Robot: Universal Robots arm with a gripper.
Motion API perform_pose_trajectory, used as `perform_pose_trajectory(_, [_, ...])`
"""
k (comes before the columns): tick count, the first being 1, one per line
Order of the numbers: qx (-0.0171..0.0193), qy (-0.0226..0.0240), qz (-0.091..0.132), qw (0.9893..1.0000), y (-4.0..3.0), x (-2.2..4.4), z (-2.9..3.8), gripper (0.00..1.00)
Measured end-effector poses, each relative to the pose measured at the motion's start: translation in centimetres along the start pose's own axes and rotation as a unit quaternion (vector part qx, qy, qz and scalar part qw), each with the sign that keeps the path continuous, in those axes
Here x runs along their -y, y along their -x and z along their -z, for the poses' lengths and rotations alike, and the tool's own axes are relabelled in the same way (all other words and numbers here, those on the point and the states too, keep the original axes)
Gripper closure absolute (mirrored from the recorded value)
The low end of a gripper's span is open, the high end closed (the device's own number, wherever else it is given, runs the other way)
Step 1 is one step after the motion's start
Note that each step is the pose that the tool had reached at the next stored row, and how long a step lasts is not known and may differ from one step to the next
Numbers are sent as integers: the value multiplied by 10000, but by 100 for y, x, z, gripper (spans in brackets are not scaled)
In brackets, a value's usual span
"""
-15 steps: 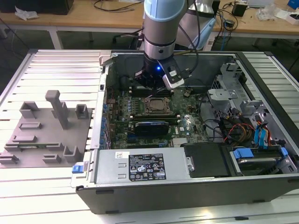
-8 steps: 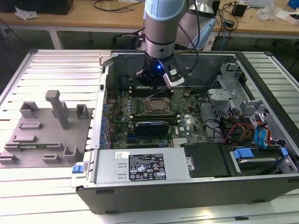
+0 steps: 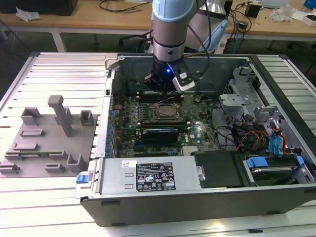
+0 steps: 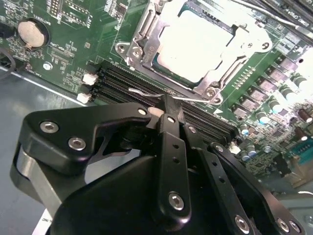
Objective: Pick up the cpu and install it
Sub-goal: 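Install the first cpu locking lever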
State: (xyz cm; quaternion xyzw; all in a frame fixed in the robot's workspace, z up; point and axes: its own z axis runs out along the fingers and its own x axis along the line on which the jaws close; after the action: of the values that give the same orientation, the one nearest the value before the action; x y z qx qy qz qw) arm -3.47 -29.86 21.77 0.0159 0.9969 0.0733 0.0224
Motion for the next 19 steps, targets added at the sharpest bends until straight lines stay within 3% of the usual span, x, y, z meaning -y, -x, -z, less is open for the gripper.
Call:
perform_pose_trajectory(4, [80,-6,-178,9998,-1,2,-18,89])
perform_pose_trajectory(11, [169,-25,-600,9980,-3,10,-63,89])
perform_pose_trajectory(13, [236,-24,-662,9975,-3,11,-72,89])
perform_pose_trajectory(17, [254,-21,-664,9975,-4,12,-78,89])
perform_pose_trajectory(18, [324,-14,-655,9973,-7,14,-83,89])
perform_pose_trajectory(19, [372,-9,-648,9972,-7,16,-84,89])
